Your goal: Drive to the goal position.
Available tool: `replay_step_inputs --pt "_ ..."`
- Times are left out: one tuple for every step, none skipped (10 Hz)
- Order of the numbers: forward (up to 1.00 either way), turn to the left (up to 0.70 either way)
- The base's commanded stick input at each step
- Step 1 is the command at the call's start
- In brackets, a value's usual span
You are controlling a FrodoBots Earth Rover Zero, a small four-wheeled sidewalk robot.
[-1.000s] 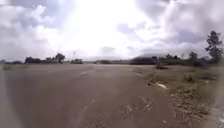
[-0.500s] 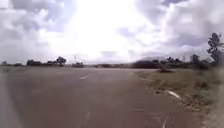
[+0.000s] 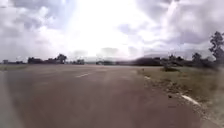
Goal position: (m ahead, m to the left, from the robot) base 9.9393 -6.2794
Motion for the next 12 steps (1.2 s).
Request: replay_step_inputs --pt "1.0 0.0" --pt "1.0 0.0" --pt "1.0 0.0" --pt "1.0 -0.4" --pt "1.0 -0.4" --pt "1.0 -0.32" --pt "1.0 -0.13" --pt "1.0 0.0" --pt "1.0 0.0" --pt "1.0 0.0" --pt "1.0 0.0" --pt "1.0 0.0"
